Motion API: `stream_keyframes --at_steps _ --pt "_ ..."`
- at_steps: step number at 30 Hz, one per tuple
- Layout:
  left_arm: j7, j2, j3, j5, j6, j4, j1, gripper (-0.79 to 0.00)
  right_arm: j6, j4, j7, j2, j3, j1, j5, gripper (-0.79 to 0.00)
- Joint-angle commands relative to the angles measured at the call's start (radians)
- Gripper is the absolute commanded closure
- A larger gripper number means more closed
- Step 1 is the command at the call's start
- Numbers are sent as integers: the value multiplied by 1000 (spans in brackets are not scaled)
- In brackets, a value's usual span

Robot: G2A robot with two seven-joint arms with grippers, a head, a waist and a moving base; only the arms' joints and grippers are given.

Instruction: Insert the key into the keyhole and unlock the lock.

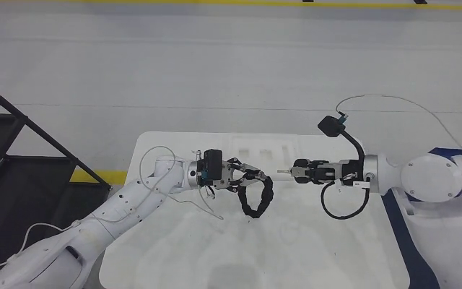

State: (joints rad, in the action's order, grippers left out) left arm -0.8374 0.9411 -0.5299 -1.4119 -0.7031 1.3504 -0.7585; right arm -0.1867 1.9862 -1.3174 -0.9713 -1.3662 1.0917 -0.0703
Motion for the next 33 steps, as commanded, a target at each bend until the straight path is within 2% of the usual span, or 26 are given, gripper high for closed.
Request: stream_keyframes --at_steps 1,7,13,21,25,33 --pt "0 0 0 0 0 0 0 0 0 0 0 0 0 0 0 0" --pt "0 0 0 0 0 0 0 0 1 -1 15 0 1 6 -1 0" --pt "82 8 -4 43 -3 23 -47 0 -54 84 -29 12 15 0 -104 0" --pt "63 44 5 -43 143 26 -63 0 -194 205 -115 24 77 -52 -268 0" --pt "20 56 -3 -89 212 11 -67 0 -218 215 -98 29 114 -64 -308 0" --pt "-4 73 -8 -139 214 -21 -70 0 -235 228 -81 41 170 -95 -322 0"
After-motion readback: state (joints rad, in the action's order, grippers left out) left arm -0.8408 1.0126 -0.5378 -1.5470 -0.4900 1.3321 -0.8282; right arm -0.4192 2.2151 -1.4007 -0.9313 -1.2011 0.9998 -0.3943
